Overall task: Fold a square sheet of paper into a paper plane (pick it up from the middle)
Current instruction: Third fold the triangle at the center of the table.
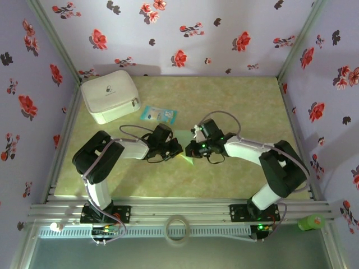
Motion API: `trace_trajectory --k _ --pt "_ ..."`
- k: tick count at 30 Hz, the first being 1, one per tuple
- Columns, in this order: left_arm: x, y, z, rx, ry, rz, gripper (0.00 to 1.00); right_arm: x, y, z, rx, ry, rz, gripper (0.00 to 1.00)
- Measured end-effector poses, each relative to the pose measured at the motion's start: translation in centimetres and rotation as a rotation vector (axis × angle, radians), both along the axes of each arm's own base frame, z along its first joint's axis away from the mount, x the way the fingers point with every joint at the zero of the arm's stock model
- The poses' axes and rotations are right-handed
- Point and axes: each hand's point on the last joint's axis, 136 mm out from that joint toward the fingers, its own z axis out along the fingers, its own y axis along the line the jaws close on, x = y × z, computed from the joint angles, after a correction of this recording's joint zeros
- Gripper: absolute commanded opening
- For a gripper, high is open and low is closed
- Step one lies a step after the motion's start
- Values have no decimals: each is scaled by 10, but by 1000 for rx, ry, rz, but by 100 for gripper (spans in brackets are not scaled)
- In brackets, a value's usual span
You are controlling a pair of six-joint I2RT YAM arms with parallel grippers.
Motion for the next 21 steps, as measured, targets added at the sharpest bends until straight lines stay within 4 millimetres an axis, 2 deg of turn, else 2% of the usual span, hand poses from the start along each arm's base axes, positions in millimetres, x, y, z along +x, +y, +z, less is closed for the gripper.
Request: trace_trajectory --k 4,11,21 --pt "0 0 0 0 0 0 0 -8 4 -10 -29 40 23 3" --pt "0 0 0 1 -1 -2 0 3 9 -12 -45 39 14 3" --pt "0 0 0 2 -1 -2 0 -2 0 -27 -110 70 9 3"
